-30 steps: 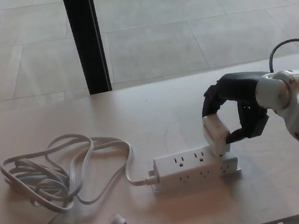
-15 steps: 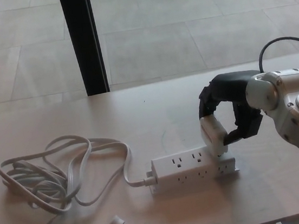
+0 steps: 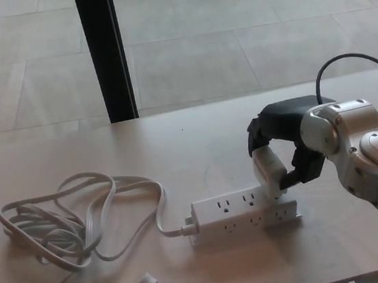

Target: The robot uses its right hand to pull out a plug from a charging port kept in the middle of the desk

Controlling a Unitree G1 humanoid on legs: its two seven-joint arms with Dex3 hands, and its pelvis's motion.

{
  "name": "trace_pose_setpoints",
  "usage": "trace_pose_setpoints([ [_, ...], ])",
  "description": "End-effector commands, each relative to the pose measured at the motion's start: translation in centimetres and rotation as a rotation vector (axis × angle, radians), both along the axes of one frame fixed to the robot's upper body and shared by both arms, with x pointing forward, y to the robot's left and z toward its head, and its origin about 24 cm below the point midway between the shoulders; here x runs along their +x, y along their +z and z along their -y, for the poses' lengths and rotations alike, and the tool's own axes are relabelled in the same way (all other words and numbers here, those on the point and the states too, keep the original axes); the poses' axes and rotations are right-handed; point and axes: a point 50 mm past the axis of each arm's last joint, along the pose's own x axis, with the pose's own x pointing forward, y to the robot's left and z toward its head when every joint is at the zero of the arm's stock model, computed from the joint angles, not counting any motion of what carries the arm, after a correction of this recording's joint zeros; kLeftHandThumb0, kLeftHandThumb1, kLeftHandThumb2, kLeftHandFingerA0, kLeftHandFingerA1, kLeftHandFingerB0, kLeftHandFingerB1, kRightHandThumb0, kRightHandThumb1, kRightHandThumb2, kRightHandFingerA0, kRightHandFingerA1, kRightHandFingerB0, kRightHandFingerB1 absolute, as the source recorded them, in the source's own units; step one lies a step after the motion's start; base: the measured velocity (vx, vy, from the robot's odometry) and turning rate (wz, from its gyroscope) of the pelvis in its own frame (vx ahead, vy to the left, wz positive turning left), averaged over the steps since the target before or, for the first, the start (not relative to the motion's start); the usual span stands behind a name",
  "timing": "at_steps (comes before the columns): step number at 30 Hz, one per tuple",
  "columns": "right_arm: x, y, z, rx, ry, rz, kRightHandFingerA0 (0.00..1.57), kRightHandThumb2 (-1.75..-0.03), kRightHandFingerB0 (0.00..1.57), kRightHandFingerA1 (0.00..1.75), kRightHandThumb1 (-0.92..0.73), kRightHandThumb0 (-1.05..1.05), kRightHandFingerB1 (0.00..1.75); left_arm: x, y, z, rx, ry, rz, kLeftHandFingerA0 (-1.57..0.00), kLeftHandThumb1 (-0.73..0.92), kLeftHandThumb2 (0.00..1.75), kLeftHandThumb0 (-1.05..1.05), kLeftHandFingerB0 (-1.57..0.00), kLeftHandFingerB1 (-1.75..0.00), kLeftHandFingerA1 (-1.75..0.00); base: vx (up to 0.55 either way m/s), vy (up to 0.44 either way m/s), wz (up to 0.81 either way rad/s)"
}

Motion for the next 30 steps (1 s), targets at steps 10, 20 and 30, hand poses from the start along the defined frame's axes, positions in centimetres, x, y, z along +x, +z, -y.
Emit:
trace_pose_setpoints([
  [10,-1.2,-3.3,-1.0,-0.033,0.035,-0.123,0.76,-0.61,0.71,1.57,-0.55,-0.34,0.55,-0.2,0.1,-0.2,-0.004,0.011,0.001,-0.90,0.70,0.61,-0.64,-0.64,-0.47,-0.79,0.00,0.000,0.00],
  [20,-1.3,-2.8,-0.6,0.018,0.051,0.009,0.78,-0.64,0.74,1.44,-0.57,-0.30,0.91,-0.6,-0.1,0.1,0.005,-0.004,0.003,-0.89,0.71,0.62,-0.66,-0.62,-0.48,-0.75,0.00,0.000,0.00],
  [30,-1.1,-1.8,0.2,0.061,0.072,0.113,0.75,-0.61,0.68,1.63,-0.55,-0.27,1.11,-0.8,-0.2,0.1,-0.011,0.002,0.009,-0.87,0.71,0.62,-0.68,-0.67,-0.51,-0.73,0.00,0.000,0.00],
])
